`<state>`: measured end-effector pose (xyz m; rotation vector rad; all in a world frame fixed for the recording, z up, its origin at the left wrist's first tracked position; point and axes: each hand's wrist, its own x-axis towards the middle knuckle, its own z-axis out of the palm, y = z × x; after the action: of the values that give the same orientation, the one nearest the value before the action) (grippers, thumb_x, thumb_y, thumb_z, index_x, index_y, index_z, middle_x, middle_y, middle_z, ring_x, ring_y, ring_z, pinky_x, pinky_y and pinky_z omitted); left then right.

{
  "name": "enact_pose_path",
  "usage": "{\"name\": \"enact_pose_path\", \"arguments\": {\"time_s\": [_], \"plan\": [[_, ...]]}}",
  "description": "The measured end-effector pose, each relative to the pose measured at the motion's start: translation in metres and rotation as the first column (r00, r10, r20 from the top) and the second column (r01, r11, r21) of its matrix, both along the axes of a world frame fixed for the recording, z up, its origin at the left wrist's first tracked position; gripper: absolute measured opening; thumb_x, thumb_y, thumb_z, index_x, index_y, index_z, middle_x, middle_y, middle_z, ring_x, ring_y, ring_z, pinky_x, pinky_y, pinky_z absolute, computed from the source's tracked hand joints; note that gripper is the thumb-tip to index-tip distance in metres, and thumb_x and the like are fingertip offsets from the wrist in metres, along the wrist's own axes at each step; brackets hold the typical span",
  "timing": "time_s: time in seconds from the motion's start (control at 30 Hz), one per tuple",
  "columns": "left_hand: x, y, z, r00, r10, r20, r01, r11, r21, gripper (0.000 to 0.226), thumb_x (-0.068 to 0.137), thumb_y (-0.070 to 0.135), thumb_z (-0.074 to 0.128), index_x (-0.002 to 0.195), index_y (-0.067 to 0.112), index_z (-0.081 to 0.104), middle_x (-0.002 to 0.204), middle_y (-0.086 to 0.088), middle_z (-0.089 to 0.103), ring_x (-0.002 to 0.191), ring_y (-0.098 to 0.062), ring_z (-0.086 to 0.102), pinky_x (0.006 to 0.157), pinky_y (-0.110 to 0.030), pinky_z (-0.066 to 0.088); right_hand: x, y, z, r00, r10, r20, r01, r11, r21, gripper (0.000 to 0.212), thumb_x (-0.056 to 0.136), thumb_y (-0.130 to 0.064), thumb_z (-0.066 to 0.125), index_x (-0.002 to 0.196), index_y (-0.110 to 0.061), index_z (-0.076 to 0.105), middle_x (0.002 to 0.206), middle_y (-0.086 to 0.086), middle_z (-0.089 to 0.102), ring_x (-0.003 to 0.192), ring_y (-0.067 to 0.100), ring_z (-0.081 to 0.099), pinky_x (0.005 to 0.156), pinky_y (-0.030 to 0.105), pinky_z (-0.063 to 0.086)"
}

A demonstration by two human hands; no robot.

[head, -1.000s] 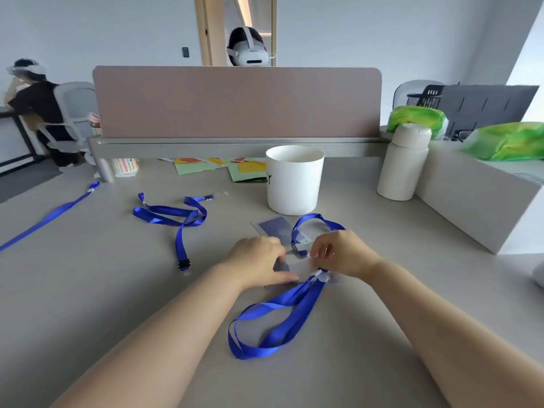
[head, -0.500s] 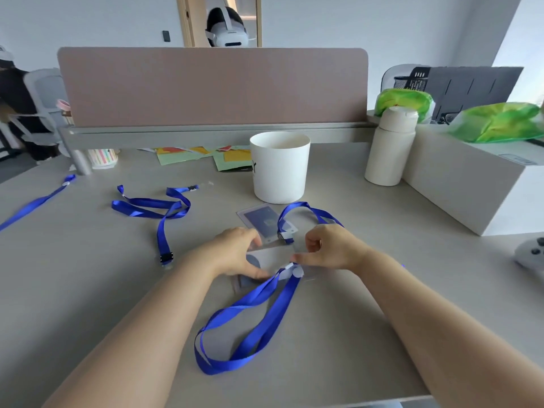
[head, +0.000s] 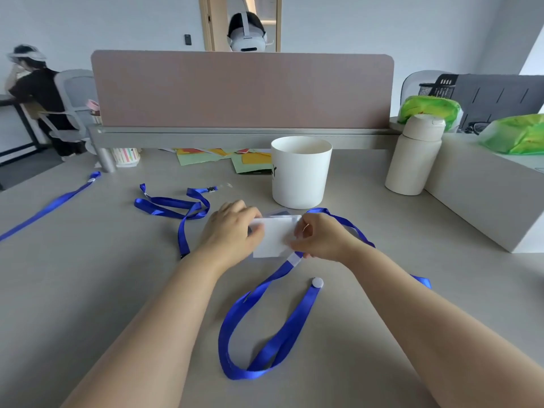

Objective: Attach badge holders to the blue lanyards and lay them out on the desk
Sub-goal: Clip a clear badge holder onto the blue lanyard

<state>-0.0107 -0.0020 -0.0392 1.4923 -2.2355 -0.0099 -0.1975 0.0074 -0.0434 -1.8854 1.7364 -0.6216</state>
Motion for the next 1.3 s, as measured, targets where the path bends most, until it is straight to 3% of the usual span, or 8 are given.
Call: {"name": "enact_pose_path", "arguments": {"time_s": [0.17,0.3,0.47,0.6,0.73,0.87,1.07,1.3], "plan": [[0.004,-0.007,-0.006,0.99,0.13,0.054,-0.121,0.983,-0.139,0.038,0.091,0.044,0.044,0.102,0.01,0.058,0.103,-0.01,0.055,0.104,-0.028,0.045,0.084,-0.036,0.036,0.006,-0.006,0.006,0.984,0.035,0.174,-0.038,0.999,0.016,0.012,0.078,-0.008,0.062,0.087,-0.014,0.059,0.074,0.0,0.063,0.06,0.016,0.058,0.058,0.026,0.052],[0.01,-0.01,-0.007,0.973,0.216,0.085,-0.201,0.966,-0.161,0.039,0.092,0.045,0.043,0.102,0.009,0.057,0.11,-0.011,0.052,0.107,-0.03,0.043,0.088,-0.038,0.034,0.006,-0.009,0.003,0.97,0.009,0.243,-0.007,1.0,-0.009,0.01,0.079,-0.013,0.065,0.088,-0.01,0.064,0.087,0.011,0.07,0.067,0.019,0.06,0.07,0.036,0.057],[0.015,-0.014,-0.014,0.966,0.254,0.045,-0.244,0.956,-0.163,0.037,0.089,0.044,0.048,0.104,0.012,0.059,0.116,-0.009,0.048,0.11,-0.03,0.041,0.095,-0.04,0.03,-0.001,-0.01,-0.008,0.943,0.04,0.33,-0.042,0.999,0.0,0.009,0.08,-0.015,0.065,0.084,-0.016,0.073,0.087,0.003,0.074,0.088,0.026,0.067,0.081,0.041,0.057],[0.009,-0.011,-0.018,0.975,0.221,-0.019,-0.221,0.962,-0.16,0.047,0.085,0.041,0.057,0.124,0.017,0.049,0.135,-0.008,0.04,0.125,-0.029,0.035,0.103,-0.044,0.031,-0.003,-0.006,-0.014,0.865,0.047,0.499,-0.07,0.997,0.029,0.012,0.084,-0.008,0.064,0.094,-0.011,0.07,0.084,0.006,0.072,0.078,0.014,0.068,0.066,0.02,0.054],[-0.006,0.0,-0.015,0.994,0.018,-0.104,-0.036,0.984,-0.175,0.021,0.085,0.028,0.059,0.103,0.016,0.059,0.109,-0.002,0.054,0.094,-0.022,0.057,0.07,-0.028,0.041,-0.005,-0.003,-0.013,0.8,0.035,0.599,-0.042,0.999,-0.001,0.01,0.082,-0.01,0.066,0.091,-0.01,0.071,0.078,0.003,0.071,0.066,0.005,0.065,0.057,0.015,0.049],[-0.014,0.006,-0.019,0.969,-0.132,-0.209,0.106,0.985,-0.134,0.005,0.082,0.022,0.063,0.084,0.017,0.065,0.083,0.011,0.053,0.064,-0.006,0.053,0.054,-0.018,0.038,-0.005,0.0,-0.013,0.776,0.061,0.628,-0.064,0.998,-0.017,0.012,0.084,-0.007,0.063,0.088,-0.014,0.072,0.076,0.004,0.07,0.066,0.008,0.064,0.061,0.016,0.052],[-0.012,0.005,-0.021,0.915,-0.189,-0.356,0.167,0.982,-0.092,0.009,0.075,0.012,0.072,0.083,0.015,0.071,0.075,0.013,0.058,0.058,0.01,0.053,0.057,-0.007,0.045,-0.003,0.003,-0.012,0.748,0.104,0.655,-0.167,0.985,0.035,0.03,0.089,0.006,0.049,0.095,-0.013,0.071,0.079,0.005,0.069,0.074,0.01,0.065,0.069,0.019,0.054],[-0.016,0.009,-0.02,0.872,-0.135,-0.471,0.107,0.991,-0.086,0.01,0.074,0.011,0.074,0.084,0.011,0.073,0.076,0.001,0.073,0.063,-0.004,0.062,0.061,-0.013,0.05,-0.003,0.006,-0.009,0.754,0.105,0.649,-0.114,0.993,-0.029,0.021,0.084,0.005,0.059,0.091,-0.01,0.072,0.07,-0.002,0.072,0.066,0.004,0.067,0.055,0.013,0.048]]}}
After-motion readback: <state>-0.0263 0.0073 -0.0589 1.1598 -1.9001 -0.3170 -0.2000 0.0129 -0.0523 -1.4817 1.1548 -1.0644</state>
